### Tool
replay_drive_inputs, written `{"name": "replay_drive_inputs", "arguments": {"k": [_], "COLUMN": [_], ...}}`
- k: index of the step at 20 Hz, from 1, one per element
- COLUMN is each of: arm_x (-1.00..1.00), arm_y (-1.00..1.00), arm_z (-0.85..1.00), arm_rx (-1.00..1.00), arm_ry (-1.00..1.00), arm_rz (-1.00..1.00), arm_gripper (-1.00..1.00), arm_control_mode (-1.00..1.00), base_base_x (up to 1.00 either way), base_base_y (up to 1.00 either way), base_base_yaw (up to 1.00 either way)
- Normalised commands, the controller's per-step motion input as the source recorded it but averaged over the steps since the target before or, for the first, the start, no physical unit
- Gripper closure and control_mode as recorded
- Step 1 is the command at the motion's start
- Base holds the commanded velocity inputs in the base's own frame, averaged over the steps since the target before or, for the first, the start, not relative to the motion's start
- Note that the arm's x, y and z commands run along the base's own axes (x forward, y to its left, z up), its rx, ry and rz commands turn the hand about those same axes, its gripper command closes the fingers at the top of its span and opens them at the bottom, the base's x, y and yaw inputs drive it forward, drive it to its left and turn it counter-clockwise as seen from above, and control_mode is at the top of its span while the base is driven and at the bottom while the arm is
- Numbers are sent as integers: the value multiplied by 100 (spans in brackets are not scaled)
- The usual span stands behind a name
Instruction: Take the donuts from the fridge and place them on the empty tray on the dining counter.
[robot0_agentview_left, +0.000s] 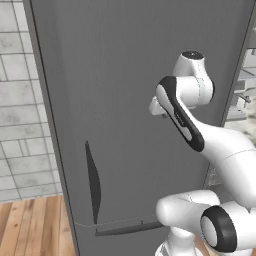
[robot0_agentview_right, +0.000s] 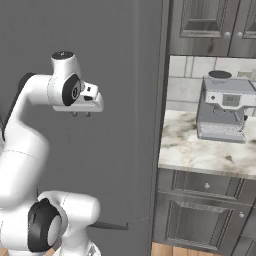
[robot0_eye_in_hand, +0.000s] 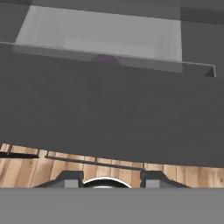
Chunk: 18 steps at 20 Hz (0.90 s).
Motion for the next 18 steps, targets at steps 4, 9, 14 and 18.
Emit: {"name": "replay_drive_inputs", "arguments": {"k": [4, 9, 14, 18], "arm_x": [-45, -75, -57, -35], "arm_y": [0, 0, 0, 0], "arm_z": [0, -12, -27, -18], "arm_rx": [0, 0, 0, 0], "arm_ry": [-8, -13, -7, -1], "arm_rz": [-1, -4, 0, 0], "arm_gripper": [-100, -100, -100, -100], "arm_control_mode": [-100, -100, -100, -100], "base_base_x": [0, 0, 0, 0], "base_base_y": [0, 0, 0, 0], "base_base_yaw": [0, 0, 0, 0]}}
